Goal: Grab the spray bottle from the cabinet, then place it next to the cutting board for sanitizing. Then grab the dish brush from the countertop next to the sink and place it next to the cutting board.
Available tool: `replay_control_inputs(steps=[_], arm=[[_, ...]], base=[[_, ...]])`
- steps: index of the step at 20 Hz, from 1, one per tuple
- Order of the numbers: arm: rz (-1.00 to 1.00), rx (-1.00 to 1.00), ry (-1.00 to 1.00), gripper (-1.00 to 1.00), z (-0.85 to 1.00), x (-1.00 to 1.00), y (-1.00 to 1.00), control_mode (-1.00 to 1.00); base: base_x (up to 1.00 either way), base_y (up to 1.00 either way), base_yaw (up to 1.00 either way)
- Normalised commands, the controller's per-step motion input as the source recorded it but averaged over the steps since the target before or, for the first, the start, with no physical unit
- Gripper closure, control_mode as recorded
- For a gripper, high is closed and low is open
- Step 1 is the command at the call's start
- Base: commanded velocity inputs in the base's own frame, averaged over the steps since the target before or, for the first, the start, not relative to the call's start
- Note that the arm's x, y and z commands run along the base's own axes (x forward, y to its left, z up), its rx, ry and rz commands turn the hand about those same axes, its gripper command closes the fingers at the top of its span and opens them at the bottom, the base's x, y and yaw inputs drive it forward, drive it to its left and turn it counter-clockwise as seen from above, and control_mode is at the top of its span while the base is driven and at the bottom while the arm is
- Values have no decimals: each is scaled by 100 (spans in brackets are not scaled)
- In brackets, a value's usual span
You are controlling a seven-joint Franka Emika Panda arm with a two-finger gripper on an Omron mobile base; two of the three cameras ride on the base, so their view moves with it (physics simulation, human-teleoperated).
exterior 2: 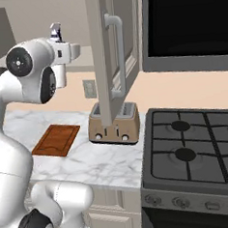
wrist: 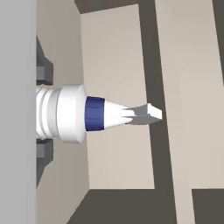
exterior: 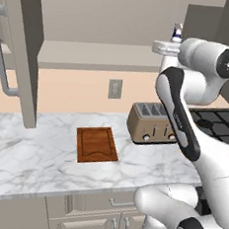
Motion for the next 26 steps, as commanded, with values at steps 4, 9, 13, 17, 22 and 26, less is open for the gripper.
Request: replay_control_inputs(steps=[4, 9, 13, 17, 22, 26], arm=[[12, 0, -6, 100, -100, -95, 18, -100], [19, 6, -13, 100, -100, -70, 51, -100], [36, 1, -14, 100, -100, -25, 100, -100], [41, 4, -5, 100, -100, 9, 100, -100], [41, 3, -13, 100, -100, 19, 100, -100], [32, 10, -14, 100, -95, 51, 100, -100]], base=[[0, 0, 0], [0, 0, 0], [0, 0, 0], [0, 0, 0], [0, 0, 0], [0, 0, 0]])
